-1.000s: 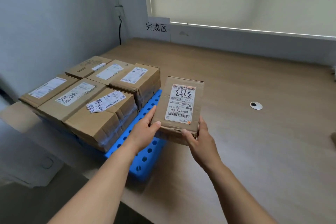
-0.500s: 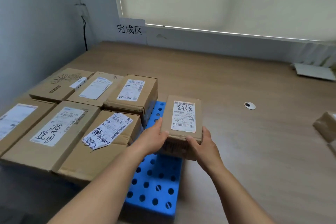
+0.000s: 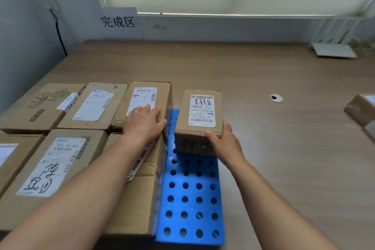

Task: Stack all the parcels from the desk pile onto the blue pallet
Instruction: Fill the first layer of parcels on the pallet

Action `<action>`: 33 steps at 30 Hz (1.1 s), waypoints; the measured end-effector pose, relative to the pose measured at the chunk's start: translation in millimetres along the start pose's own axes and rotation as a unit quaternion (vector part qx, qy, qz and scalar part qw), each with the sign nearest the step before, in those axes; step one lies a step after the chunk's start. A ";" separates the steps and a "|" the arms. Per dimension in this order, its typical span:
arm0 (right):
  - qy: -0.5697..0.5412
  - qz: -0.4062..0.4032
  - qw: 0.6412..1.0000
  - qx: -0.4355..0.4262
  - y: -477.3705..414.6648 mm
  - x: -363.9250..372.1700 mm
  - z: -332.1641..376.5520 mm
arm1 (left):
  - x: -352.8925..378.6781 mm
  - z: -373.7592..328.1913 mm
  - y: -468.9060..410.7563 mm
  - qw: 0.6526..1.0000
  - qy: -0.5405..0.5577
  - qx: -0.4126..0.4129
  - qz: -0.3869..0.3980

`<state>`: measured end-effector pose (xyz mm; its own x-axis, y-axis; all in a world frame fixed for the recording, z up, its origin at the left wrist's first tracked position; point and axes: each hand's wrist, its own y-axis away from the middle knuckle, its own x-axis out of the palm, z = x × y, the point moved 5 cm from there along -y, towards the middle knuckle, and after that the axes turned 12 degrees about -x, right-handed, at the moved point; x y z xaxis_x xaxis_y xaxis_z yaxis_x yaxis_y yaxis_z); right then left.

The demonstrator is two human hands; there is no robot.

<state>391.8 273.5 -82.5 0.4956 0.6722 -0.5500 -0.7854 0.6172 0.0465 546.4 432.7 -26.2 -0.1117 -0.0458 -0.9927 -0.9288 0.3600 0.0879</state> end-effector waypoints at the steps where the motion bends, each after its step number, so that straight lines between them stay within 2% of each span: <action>1: 0.001 0.000 1.000 -0.003 -4.5 2.3 2.4 | 2.3 1.9 -1.5 1.000 -0.007 0.001 0.002; 18: 0.031 0.039 0.998 -0.041 -9.8 18.2 18.0 | 4.3 12.9 2.5 0.999 -0.023 0.007 0.039; 30: 0.045 0.025 0.998 -0.034 -9.7 20.0 19.4 | 1.0 9.9 4.3 0.999 -0.033 0.018 0.035; 33: 0.086 0.004 0.996 -0.038 -5.9 10.3 23.2 | -0.2 11.6 2.2 0.999 -0.026 0.017 0.041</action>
<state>410.1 286.2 -69.0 0.4230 0.5927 -0.6854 -0.8181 0.5751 -0.0075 548.5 444.3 -26.8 -0.1677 0.0333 -0.9853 -0.9049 0.3914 0.1672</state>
